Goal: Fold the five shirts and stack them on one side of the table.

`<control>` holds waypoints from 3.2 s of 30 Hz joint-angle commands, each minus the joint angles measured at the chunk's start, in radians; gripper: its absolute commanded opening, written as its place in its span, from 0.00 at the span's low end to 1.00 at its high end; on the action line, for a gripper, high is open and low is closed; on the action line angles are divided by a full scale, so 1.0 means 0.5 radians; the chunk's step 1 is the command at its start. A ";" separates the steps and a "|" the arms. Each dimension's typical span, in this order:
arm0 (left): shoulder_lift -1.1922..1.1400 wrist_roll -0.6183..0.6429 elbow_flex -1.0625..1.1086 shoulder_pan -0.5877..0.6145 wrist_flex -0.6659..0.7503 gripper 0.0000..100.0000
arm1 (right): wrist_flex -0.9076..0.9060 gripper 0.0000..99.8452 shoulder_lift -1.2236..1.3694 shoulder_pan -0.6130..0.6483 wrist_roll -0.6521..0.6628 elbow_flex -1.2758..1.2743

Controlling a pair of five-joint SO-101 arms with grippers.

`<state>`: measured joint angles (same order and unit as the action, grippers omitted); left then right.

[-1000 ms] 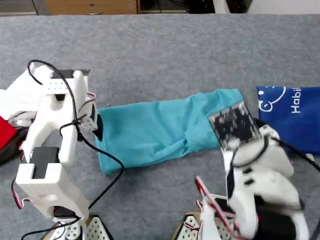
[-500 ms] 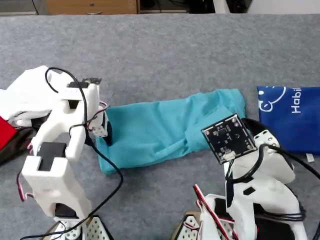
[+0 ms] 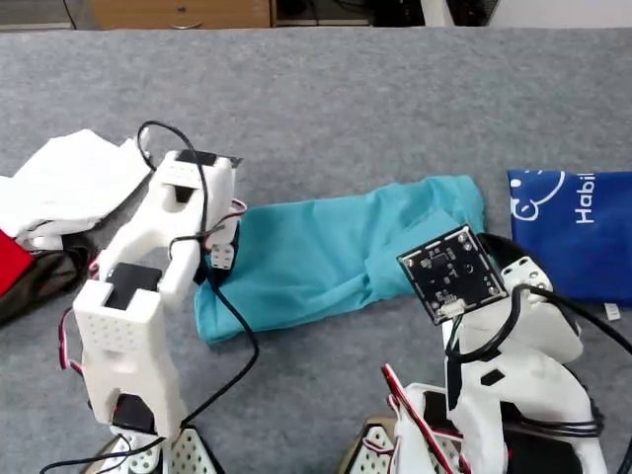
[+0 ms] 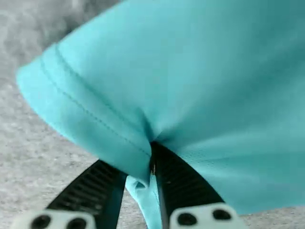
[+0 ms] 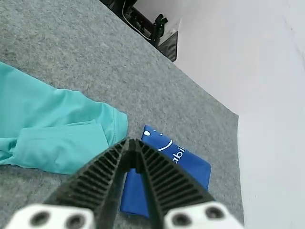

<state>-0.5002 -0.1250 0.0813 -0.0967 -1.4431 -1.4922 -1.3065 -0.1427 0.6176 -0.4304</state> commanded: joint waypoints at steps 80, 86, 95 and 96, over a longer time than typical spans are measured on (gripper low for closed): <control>0.305 0.506 -1.731 -1.203 -0.605 0.02 | -0.083 0.00 -0.554 -0.456 0.160 -0.186; 0.044 0.592 -1.875 -1.218 -0.503 0.02 | -0.083 0.00 -0.554 -0.456 0.166 -0.186; -0.376 0.687 -2.357 -1.218 -0.488 0.02 | -0.092 0.00 -0.554 -0.456 0.166 -0.186; -0.407 0.694 -2.412 -1.221 -0.485 0.02 | -0.092 0.00 -0.554 -0.456 0.166 -0.186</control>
<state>-0.6966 0.2048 -1.0127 -0.6966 -1.6978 -1.5382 -1.5812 -0.3590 0.6928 -0.5286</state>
